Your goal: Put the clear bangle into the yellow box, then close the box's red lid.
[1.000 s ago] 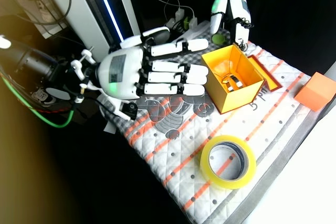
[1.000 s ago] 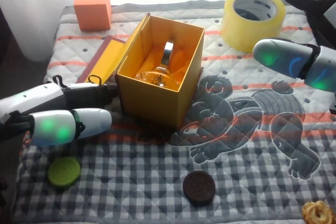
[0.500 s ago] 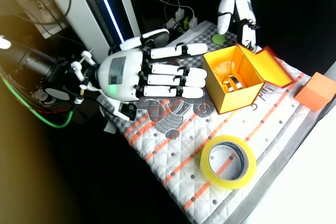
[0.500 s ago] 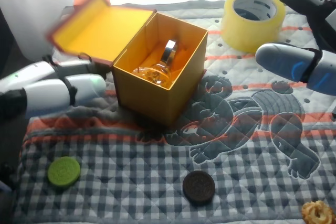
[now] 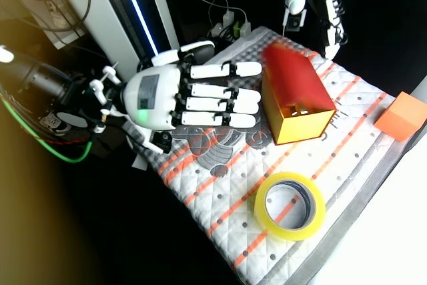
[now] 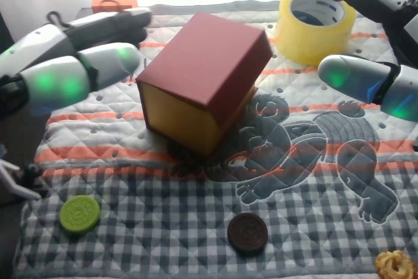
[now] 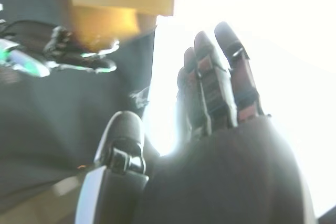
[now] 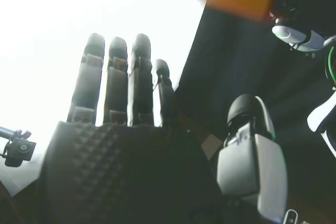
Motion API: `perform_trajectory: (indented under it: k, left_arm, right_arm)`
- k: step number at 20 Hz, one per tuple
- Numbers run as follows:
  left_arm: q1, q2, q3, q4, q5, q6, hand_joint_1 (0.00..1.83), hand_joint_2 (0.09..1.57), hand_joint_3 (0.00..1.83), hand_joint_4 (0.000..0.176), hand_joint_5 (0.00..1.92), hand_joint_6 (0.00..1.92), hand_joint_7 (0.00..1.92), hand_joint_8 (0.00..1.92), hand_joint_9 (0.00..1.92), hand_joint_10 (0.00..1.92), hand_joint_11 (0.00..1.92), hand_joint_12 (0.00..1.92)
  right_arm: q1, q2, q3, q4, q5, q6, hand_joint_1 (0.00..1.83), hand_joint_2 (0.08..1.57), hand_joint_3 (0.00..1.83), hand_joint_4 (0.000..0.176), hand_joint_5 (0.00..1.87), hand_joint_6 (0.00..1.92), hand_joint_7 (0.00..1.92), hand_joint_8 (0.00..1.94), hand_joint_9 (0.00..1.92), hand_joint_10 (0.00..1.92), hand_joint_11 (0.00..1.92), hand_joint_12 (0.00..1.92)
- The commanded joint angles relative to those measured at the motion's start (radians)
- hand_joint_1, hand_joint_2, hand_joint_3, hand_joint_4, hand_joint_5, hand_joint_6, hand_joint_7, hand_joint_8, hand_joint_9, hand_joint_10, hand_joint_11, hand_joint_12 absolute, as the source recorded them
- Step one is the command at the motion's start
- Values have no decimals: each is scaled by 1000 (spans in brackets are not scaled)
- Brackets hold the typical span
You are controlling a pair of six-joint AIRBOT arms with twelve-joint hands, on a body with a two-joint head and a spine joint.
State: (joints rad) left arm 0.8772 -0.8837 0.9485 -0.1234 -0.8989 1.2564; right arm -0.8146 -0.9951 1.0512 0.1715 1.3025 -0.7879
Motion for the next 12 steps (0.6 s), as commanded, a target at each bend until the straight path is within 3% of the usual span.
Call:
perform_trajectory:
  k: [1,3,6,9,12]
  left_arm:
    - [-12,-7,0,57,-59,-38,0,1372,6,0,210,0,386,0,508,1,110,868]
    - [-18,-6,4,167,-7,-130,0,1386,1,0,211,0,393,0,496,2,122,829]
    - [-71,-14,-8,333,147,-136,132,1365,0,0,211,7,302,2,355,6,106,699]
    - [-72,-15,-5,321,135,-136,91,1367,1,0,212,1,272,1,338,5,121,687]
    - [-46,24,8,170,-27,-135,97,1379,0,0,187,1,309,3,446,11,106,754]
  right_arm:
    - [5,5,1,0,119,8,0,1120,5,95,144,2,409,4,255,3,160,42]
    - [4,4,1,1,119,9,0,1115,3,96,141,0,395,0,248,0,158,41]
    - [-2,4,1,2,119,12,0,1130,7,85,154,4,414,8,280,11,229,71]
    - [-6,7,1,1,119,13,0,1129,4,93,160,5,441,15,293,14,221,67]
    - [-12,28,-8,-15,137,14,0,1147,9,97,170,6,444,9,288,7,224,68]
